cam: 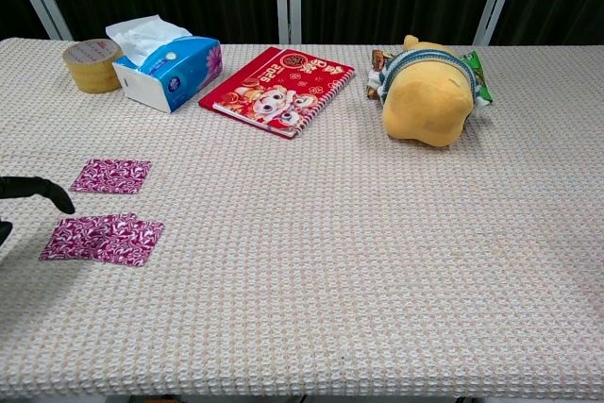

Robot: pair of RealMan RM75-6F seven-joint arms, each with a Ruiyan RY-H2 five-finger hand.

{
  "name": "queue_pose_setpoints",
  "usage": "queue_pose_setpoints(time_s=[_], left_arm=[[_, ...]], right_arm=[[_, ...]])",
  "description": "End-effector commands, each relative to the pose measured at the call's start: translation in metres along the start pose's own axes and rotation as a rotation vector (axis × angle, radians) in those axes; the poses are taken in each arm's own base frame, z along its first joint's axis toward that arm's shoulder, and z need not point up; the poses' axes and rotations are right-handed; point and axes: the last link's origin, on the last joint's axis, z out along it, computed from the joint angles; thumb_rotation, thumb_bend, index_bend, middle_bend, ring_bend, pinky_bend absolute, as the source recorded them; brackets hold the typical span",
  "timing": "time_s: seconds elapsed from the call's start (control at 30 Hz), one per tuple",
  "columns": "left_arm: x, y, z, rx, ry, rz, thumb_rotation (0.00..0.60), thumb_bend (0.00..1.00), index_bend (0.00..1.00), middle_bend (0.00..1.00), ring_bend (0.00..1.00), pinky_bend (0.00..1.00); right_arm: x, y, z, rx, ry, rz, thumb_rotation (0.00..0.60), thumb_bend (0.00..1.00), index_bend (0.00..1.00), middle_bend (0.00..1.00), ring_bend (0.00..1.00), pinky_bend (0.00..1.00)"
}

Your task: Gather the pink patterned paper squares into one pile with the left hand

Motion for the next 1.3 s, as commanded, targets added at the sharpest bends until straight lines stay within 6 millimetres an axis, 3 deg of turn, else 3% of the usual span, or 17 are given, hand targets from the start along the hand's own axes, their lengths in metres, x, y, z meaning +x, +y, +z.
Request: queue_pose_setpoints(time_s=[0.03,0.93,1.3], left_arm=[[0.0,0.0,0.0,0.001,-0.001,-0.001,0.6,0.67,0.24,0.91,0.93,0.97],[-0.02,0.013,0.02,-0.038,-0.117,0.04,0.6,0.67,0.23,0.92,0.94,0.98],[-0.017,0.025,0.034,-0.075,-0.123,0.05,0.6,0.67,0.23,0.92,0.94,0.97]], right_arm=[[0.0,-0.001,0.0,0.004,-0.001,-0.002,0.6,0.32,0.0,0.0,0.0,0.0],[-0.008,0.007,-0.003,-0.033,-0.039,-0.008,0.6,0.32,0.0,0.0,0.0,0.0],[-0.009,0.009,-0.004,-0.036,-0.039,-0.007,0.6,0.32,0.0,0.0,0.0,0.0]])
